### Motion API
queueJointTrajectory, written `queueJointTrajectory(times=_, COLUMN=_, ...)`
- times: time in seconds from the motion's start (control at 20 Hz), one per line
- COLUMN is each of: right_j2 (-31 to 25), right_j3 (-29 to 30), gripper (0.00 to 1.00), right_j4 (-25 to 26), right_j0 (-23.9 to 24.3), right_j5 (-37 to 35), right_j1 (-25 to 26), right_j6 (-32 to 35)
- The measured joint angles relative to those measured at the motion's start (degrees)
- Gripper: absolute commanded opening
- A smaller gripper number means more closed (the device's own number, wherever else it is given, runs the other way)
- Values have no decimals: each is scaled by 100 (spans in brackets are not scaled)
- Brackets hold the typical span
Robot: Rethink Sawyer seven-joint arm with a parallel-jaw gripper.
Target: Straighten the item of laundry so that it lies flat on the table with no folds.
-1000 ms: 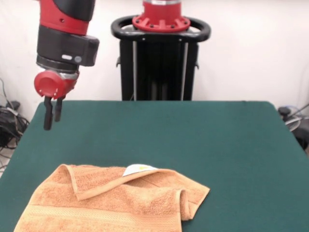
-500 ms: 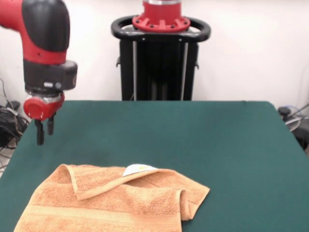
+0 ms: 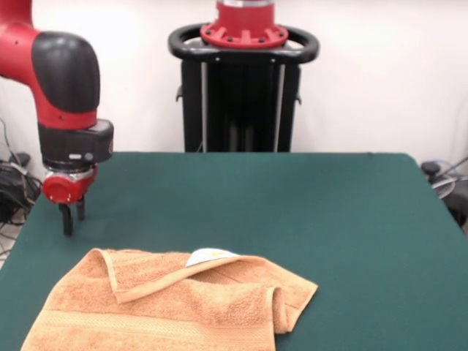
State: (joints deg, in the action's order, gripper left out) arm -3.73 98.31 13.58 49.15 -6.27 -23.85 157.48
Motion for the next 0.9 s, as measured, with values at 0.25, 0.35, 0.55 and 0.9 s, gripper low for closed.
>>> queueJointTrajectory(times=0.25, right_j2=-119, right_j3=159, gripper=100, right_j4=84, right_j0=170, right_j5=-13, right_j1=-248, right_j6=0)
queueJointTrajectory(times=0.35, right_j2=-188, right_j3=328, gripper=100, right_j4=85, right_j0=236, right_j5=-133, right_j1=-507, right_j6=0)
queueJointTrajectory(times=0.55, right_j2=-268, right_j3=615, gripper=100, right_j4=72, right_j0=267, right_j5=-787, right_j1=-1155, right_j6=-1)
queueJointTrajectory(times=0.9, right_j2=-267, right_j3=591, gripper=100, right_j4=76, right_j0=168, right_j5=-2265, right_j1=-2051, right_j6=-1)
